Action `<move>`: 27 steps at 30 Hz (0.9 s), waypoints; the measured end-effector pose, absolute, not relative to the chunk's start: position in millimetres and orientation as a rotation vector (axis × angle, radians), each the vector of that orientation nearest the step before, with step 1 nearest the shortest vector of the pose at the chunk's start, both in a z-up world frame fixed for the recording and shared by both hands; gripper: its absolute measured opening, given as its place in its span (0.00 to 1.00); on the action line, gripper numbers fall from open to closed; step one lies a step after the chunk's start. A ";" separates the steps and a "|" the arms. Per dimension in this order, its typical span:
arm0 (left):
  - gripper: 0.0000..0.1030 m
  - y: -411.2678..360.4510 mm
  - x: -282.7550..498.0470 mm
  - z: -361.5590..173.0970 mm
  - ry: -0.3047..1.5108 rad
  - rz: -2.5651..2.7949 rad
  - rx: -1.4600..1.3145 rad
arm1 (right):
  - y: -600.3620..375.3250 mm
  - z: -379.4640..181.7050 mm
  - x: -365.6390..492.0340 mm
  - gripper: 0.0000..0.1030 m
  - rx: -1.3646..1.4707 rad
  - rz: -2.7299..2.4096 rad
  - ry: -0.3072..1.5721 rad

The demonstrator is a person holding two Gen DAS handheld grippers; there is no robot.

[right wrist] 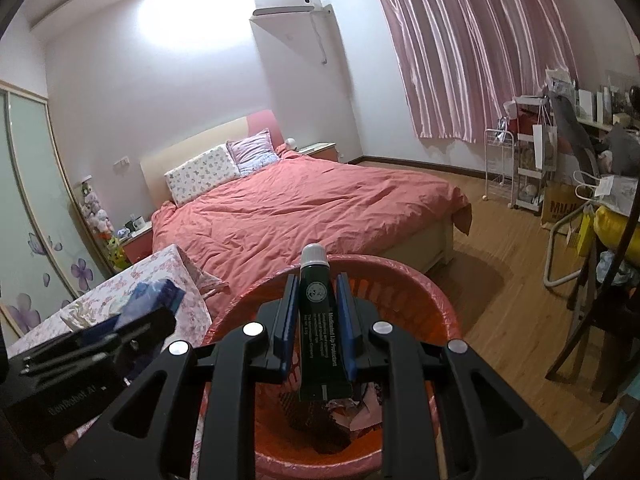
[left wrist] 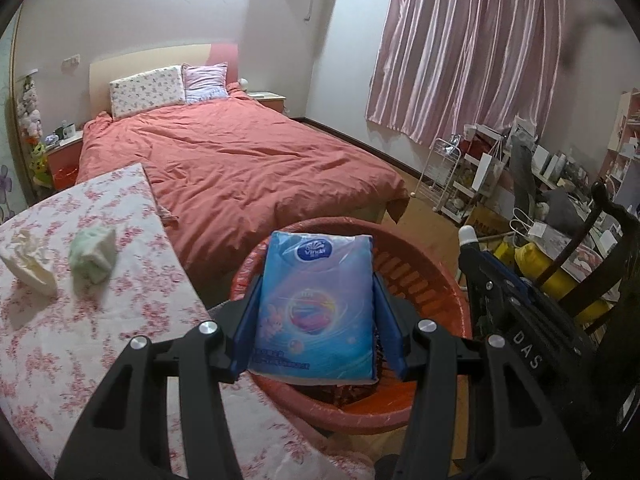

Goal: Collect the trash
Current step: 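Carry the tissue pack with the left tool and tube with the right tool into the basket, releasing both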

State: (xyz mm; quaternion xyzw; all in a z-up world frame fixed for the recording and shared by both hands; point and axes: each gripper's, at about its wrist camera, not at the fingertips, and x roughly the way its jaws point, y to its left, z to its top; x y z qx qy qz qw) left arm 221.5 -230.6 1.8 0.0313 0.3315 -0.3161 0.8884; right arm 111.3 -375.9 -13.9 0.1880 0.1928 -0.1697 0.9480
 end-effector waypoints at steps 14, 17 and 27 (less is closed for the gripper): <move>0.69 -240.4 242.3 -25.1 0.743 -0.607 0.106 | -392.1 -21.5 116.2 0.36 0.424 -0.322 0.418; 0.69 -229.6 245.4 -29.0 0.754 -0.572 0.112 | -392.1 -20.9 115.1 0.39 0.422 -0.330 0.422; 0.74 -179.4 253.1 -25.1 0.736 -0.433 0.156 | -372.3 -10.2 126.1 0.39 0.366 -0.284 0.445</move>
